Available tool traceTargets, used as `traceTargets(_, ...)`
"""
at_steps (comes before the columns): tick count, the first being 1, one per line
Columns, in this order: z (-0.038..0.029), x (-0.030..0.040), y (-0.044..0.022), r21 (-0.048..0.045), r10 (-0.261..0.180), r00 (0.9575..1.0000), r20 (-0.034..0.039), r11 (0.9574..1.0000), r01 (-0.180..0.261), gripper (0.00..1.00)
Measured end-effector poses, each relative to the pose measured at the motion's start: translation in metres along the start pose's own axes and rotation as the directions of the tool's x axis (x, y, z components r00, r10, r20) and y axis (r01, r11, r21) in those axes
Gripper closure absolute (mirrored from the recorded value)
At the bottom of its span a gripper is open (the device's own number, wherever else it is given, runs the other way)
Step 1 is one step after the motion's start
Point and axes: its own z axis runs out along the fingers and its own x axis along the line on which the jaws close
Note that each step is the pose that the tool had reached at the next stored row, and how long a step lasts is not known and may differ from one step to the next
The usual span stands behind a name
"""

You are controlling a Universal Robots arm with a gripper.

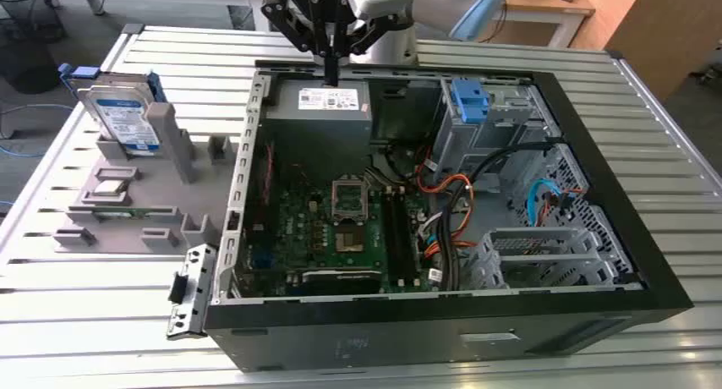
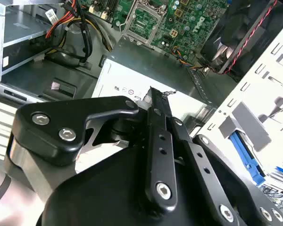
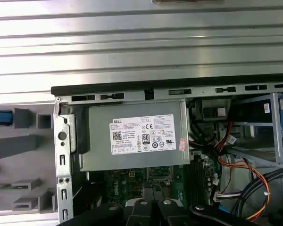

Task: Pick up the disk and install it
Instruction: 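Reach for the disk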

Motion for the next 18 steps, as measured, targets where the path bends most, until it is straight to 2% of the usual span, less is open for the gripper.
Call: traceTargets(18,0.0009,0.0031,-0.0003,0.0,0.0,1.0,0.0,1.0,0.0,0.89)
